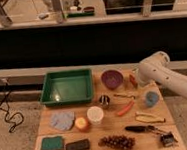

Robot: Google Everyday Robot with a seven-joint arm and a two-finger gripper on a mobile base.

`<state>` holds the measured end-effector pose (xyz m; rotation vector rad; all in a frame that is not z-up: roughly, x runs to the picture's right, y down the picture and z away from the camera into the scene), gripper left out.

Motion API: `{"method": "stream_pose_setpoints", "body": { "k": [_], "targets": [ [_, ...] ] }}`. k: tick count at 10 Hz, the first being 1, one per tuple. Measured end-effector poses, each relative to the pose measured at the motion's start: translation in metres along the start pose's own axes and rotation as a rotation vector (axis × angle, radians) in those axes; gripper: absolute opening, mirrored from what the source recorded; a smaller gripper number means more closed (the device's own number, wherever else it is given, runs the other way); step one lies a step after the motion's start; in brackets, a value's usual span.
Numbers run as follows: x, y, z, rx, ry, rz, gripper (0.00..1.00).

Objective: Stack bowls on top of each other

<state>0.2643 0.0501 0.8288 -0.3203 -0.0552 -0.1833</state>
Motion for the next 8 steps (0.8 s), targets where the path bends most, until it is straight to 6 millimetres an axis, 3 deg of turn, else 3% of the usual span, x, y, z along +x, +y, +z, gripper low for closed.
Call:
{"method": "stream_pose_setpoints", "body": {
  "k": [4,8],
  "targets": [
    [0.001,0.004,-0.009,-0.03,-0.011,0.032,0.8],
    [-0.001,0.045,-0.059,-0.17,-0.055,0.183,0.8]
  ]
}}
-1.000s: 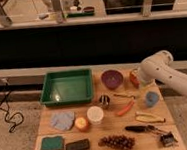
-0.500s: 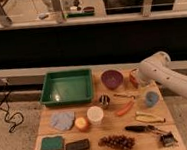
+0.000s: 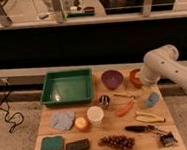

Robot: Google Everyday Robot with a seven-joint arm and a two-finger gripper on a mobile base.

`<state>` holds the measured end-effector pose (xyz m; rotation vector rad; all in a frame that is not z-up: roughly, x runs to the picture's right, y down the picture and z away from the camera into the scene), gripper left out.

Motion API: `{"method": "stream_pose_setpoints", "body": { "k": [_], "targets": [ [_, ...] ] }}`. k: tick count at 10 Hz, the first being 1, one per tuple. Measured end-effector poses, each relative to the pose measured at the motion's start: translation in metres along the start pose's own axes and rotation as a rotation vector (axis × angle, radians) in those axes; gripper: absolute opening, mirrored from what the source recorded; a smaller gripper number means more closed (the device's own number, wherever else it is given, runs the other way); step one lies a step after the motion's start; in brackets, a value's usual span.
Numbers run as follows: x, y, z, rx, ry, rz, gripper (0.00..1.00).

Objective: Stack bowls on top of each other

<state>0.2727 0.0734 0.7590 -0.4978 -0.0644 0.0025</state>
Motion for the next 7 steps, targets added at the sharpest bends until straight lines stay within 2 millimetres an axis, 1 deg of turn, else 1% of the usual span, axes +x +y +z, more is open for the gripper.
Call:
{"method": "stream_pose_setpoints", "body": {
  "k": [2,4,6,7],
  "targets": [
    [-0.003,0.002,-0.01,-0.017,-0.031,0.022,0.8],
    [-0.009,-0.013,-0.015,-0.013,-0.074,0.017,0.8],
    [-0.014,-0.023,-0.009,-0.01,-0.08,0.003,0.8],
    [-0.014,-0.028,-0.005,-0.004,-0.081,0.002,0.8]
  ]
}}
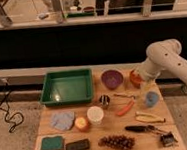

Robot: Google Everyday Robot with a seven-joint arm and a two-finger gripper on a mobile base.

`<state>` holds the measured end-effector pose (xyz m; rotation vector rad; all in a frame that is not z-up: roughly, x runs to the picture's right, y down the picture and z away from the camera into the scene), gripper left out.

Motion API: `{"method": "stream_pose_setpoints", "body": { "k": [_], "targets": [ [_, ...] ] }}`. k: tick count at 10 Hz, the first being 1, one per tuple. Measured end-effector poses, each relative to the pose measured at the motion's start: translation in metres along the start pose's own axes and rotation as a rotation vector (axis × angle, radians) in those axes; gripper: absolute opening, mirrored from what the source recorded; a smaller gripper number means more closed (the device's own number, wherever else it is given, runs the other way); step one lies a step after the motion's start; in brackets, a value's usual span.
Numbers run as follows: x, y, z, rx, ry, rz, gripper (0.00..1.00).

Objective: Stack bowls on top of each other

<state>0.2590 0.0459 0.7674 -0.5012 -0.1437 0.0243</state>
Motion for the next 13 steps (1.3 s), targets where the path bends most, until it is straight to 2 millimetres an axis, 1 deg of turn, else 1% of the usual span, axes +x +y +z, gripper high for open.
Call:
{"method": "stream_pose_setpoints", "body": {
  "k": [2,4,9,11,13],
  "targets": [
    [0.005,-0.009,0.013,0.012,-0.005,-0.005,0.8],
    [0.007,-0.013,0.028,0.018,-0.014,-0.027,0.8],
    [0.01,-0.02,0.05,0.025,-0.018,-0.132,0.8],
    [0.008,-0.025,0.057,0.035,-0.001,-0.185,0.8],
    [0.01,-0.028,0.064,0.054,0.047,-0.225,0.8]
  ]
}}
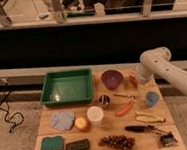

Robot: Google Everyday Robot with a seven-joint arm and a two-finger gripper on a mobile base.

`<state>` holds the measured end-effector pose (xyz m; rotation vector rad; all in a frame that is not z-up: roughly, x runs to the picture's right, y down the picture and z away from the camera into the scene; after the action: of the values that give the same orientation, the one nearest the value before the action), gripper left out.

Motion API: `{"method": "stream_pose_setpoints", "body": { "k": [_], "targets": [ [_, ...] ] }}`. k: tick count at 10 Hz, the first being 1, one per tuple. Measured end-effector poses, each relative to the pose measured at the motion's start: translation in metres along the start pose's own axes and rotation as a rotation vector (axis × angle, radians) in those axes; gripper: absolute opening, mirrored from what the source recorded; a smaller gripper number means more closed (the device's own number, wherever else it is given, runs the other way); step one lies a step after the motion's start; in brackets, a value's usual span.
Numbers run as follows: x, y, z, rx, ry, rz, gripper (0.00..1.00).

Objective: Stack bowls on top of each other

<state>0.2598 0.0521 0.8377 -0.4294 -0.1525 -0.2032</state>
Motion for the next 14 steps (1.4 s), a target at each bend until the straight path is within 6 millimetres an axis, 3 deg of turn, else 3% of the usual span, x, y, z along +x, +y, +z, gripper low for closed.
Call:
{"method": "stream_pose_setpoints", "body": {
  "k": [4,9,14],
  "targets": [
    [0.002,-0.013,0.016,0.006,0.024,0.027,0.8],
    [0.004,-0.025,0.036,-0.021,0.141,0.236,0.8],
    [0.025,-0.027,0.054,-0.069,0.177,0.341,0.8]
  ]
}}
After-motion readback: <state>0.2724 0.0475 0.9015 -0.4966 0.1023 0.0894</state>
